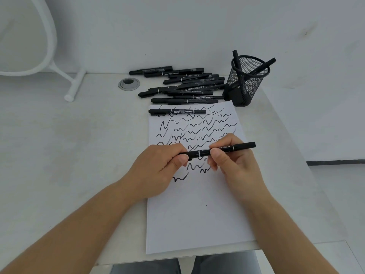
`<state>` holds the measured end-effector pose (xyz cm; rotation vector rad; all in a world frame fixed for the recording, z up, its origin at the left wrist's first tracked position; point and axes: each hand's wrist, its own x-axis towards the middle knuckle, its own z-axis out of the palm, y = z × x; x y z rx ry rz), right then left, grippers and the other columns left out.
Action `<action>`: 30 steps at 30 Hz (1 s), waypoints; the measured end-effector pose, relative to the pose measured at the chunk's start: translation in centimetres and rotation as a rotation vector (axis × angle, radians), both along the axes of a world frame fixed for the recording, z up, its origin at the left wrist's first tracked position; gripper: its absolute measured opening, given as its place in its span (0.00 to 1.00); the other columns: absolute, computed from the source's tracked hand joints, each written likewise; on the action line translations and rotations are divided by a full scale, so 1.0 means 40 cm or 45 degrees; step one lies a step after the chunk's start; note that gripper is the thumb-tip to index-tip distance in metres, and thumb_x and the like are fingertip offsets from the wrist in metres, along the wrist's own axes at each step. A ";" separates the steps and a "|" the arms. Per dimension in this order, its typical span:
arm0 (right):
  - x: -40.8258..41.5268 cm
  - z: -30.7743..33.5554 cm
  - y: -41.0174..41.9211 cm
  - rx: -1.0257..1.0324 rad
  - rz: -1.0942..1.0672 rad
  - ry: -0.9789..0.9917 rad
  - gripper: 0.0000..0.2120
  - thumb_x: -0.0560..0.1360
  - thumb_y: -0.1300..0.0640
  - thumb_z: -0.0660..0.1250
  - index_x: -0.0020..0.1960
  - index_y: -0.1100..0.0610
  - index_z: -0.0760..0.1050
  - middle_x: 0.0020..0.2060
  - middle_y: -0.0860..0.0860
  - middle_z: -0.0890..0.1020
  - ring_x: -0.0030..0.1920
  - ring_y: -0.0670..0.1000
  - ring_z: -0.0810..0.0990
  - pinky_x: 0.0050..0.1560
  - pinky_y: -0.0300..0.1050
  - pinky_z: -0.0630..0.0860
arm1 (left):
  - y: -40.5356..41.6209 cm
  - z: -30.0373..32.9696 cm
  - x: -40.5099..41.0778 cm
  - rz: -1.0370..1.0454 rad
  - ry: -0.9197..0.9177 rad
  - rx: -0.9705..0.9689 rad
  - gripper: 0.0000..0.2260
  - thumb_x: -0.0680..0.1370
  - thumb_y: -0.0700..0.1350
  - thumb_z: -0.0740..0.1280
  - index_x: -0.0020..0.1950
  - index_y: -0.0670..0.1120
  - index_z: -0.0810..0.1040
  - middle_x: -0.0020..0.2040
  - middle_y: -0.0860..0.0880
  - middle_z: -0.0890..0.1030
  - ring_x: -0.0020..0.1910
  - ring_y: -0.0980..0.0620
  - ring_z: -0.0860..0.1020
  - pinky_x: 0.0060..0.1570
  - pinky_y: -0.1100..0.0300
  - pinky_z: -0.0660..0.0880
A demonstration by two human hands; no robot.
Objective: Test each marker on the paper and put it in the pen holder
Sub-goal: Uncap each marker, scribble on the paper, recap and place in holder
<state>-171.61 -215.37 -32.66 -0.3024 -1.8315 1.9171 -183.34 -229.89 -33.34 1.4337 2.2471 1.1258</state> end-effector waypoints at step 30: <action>-0.084 0.153 0.169 1.670 -0.084 -0.167 0.06 0.70 0.59 0.72 0.47 0.55 0.79 0.36 0.44 0.78 0.39 0.51 0.75 0.38 0.46 0.74 | 0.100 0.166 -0.097 0.277 0.622 0.091 0.20 0.71 0.66 0.52 0.47 0.53 0.75 0.31 0.58 0.77 0.30 0.62 0.71 0.30 0.65 0.67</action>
